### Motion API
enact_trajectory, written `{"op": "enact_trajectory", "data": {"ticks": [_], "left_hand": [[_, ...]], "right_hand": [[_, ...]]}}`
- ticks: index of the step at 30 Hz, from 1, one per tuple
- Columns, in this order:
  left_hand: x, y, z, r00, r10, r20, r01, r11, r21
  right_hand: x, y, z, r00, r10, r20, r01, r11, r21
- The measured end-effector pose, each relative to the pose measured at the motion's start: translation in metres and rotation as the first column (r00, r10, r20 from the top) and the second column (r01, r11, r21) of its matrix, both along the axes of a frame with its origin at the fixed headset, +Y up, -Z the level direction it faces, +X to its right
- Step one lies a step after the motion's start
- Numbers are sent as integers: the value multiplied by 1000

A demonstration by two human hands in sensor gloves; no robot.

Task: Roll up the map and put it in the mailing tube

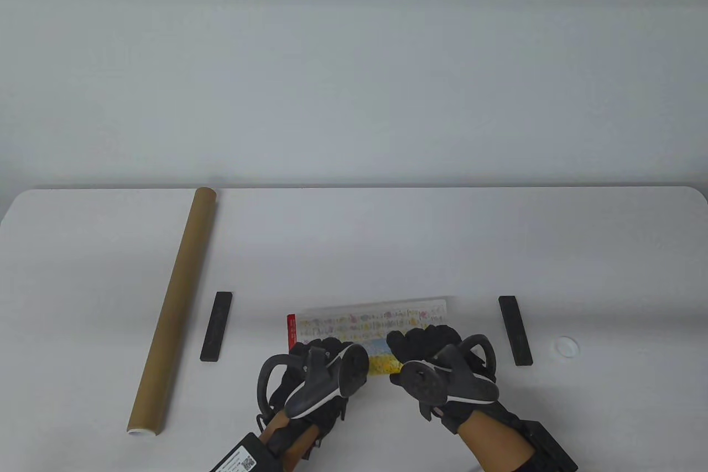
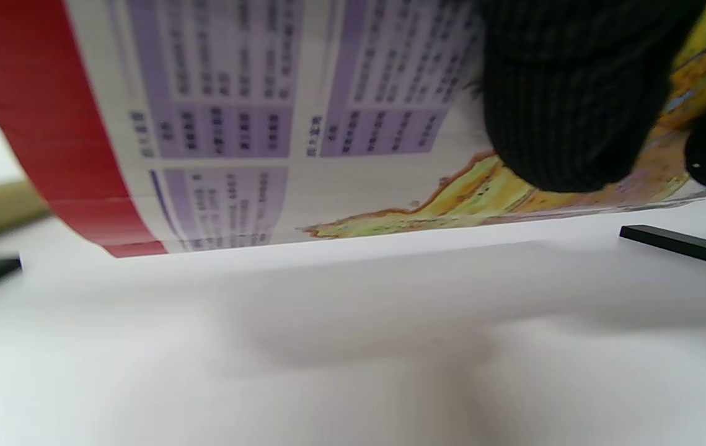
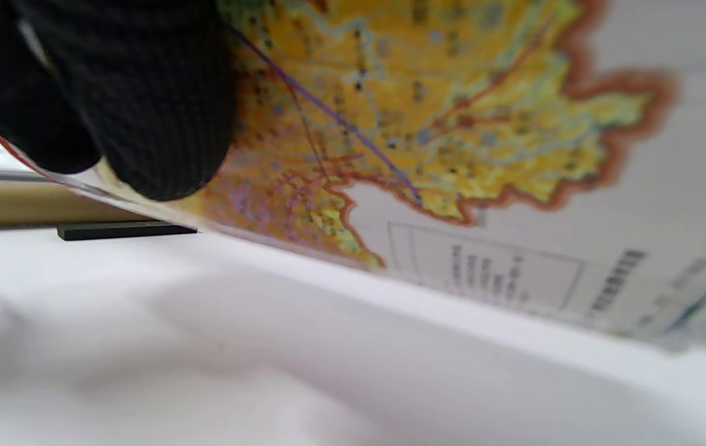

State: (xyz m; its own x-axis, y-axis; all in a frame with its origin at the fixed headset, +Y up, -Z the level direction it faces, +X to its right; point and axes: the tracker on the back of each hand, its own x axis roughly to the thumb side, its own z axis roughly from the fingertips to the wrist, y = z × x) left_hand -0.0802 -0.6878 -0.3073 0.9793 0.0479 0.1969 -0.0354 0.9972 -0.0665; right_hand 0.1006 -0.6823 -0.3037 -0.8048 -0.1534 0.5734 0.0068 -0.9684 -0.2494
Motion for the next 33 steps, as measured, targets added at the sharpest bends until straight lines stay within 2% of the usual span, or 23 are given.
{"op": "enact_trajectory", "data": {"ticks": [5,9,13,17,22,25,28,33], "left_hand": [[-14,-7,-10,985,172,-28,-174,969,-174],[-14,-9,-11,982,189,-11,-187,958,-217],[-8,-8,-6,992,126,3,-125,984,-128],[1,-1,4,999,-28,-32,29,999,41],[6,6,13,996,-85,-21,87,970,227],[8,9,18,992,-124,-11,121,938,324],[8,10,19,989,-147,-9,141,928,344],[7,9,14,993,-121,1,117,955,273]], "right_hand": [[-7,4,10,998,61,-12,-59,987,151],[-8,5,10,997,78,-7,-75,980,184],[-8,3,6,997,75,10,-76,987,143],[-4,3,0,999,27,32,-30,997,74],[4,5,-6,996,-75,46,76,996,-35],[9,3,-11,988,-149,46,154,979,-137],[11,1,-12,985,-171,33,174,972,-158],[7,3,-5,995,-101,13,101,994,-49]]}}
